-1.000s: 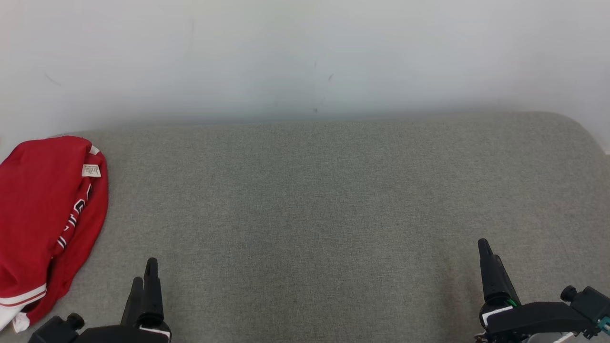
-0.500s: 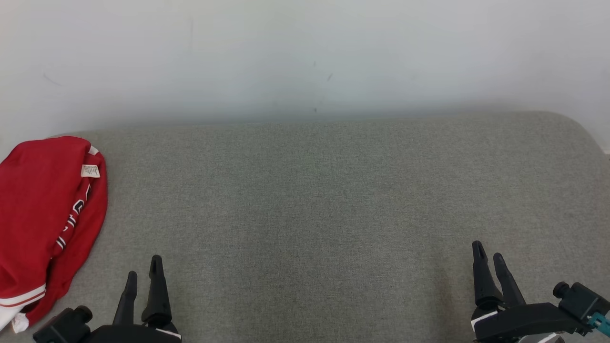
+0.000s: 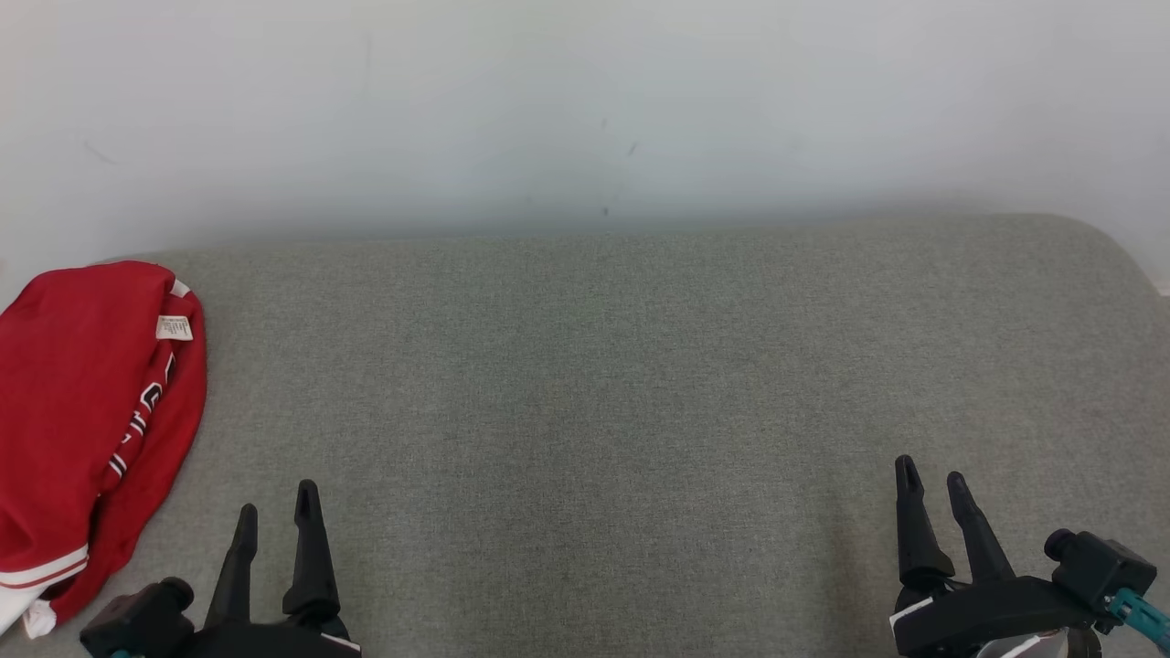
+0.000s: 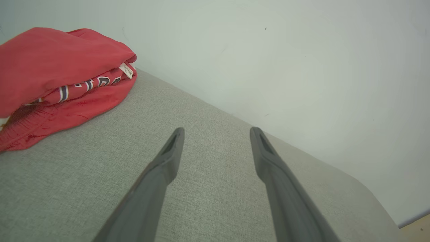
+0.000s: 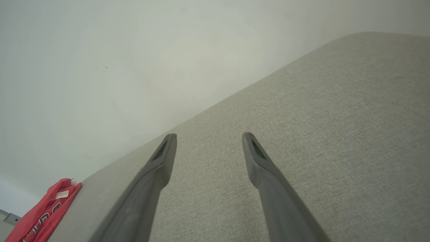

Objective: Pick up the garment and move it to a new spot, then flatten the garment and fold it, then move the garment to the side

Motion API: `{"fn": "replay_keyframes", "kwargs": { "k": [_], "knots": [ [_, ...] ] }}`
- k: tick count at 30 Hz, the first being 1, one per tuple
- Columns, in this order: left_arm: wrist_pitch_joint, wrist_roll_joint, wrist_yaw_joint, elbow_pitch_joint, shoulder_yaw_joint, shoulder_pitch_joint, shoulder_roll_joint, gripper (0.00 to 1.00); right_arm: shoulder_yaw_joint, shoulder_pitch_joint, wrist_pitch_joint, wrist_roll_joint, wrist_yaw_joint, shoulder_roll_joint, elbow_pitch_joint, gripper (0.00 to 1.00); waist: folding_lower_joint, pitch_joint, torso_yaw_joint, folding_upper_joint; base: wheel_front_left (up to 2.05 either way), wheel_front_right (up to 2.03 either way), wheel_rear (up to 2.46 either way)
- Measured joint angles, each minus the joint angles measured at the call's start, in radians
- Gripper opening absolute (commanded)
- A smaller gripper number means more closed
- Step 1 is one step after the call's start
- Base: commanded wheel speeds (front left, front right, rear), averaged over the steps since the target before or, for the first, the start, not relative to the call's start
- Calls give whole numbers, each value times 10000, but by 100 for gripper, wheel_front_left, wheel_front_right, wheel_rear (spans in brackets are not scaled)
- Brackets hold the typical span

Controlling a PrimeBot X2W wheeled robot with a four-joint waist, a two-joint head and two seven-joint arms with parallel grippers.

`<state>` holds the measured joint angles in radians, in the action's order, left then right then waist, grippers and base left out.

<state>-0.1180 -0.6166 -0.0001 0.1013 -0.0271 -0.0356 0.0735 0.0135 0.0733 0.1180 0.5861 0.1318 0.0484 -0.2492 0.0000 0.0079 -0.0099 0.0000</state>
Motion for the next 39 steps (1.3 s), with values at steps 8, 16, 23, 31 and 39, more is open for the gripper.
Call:
{"fn": "replay_keyframes", "kwargs": {
  "k": [8, 16, 23, 31, 39],
  "knots": [
    [-224, 834, 6, -182, -52, 126, 75, 100, -84, 54, 236, -936, 0, 0, 12, 100, 0, -16, -5, 0, 0, 0, 0],
    [-422, 1705, 92, -405, -132, 190, 142, 100, -136, 58, 422, -1816, 0, 2, 52, 100, 0, -41, -28, 0, 0, 0, 0],
    [-627, 2443, 90, -458, -174, 318, 226, 100, -207, 75, 604, -2654, 0, 2, 46, 100, 0, -27, -73, 0, 0, 0, 0],
    [-800, 3064, -10, -502, -165, 319, 245, 100, -261, 81, 784, -3361, 0, 4, 36, 100, 0, -17, -117, 0, 0, 0, 0],
    [-970, 3718, -169, -510, -169, 351, 272, 100, -272, 82, 965, -4036, 0, 4, 29, 100, 0, -39, -126, 0, 0, 0, 0]
  ]
}}
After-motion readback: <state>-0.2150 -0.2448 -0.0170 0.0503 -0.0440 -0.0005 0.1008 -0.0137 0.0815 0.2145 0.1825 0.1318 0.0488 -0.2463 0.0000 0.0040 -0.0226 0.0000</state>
